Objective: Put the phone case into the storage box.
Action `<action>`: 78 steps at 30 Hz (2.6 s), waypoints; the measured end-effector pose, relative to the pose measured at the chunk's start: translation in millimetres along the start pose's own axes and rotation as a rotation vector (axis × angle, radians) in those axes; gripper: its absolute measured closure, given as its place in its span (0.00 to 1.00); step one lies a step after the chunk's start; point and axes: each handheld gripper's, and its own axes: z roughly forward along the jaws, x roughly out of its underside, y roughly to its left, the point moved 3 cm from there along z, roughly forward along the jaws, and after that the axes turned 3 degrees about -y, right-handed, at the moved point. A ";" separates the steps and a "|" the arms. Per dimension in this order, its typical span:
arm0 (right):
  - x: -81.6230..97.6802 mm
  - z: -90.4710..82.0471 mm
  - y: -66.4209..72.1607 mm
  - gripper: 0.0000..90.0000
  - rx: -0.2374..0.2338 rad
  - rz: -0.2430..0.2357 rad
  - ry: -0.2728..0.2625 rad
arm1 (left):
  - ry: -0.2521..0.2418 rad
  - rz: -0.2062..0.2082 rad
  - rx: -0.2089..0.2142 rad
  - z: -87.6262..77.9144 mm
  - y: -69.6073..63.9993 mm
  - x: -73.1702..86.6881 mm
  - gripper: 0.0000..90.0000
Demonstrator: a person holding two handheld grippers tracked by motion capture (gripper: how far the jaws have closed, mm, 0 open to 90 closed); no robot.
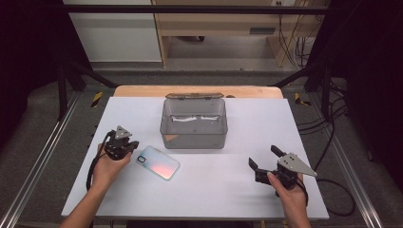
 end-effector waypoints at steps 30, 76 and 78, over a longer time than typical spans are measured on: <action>0.5 2.1 16.3 0.07 -0.036 -0.041 0.066 | -0.006 0.148 0.210 23.4 -114.8 -6.8 1.00; 43.8 46.8 151.0 0.15 -0.310 -0.165 0.545 | -0.548 -0.231 -0.043 -75.1 -52.6 36.8 0.06; 44.1 47.0 150.2 0.17 -0.305 -0.173 0.547 | -0.546 -0.235 -0.043 -74.7 -52.9 36.6 0.06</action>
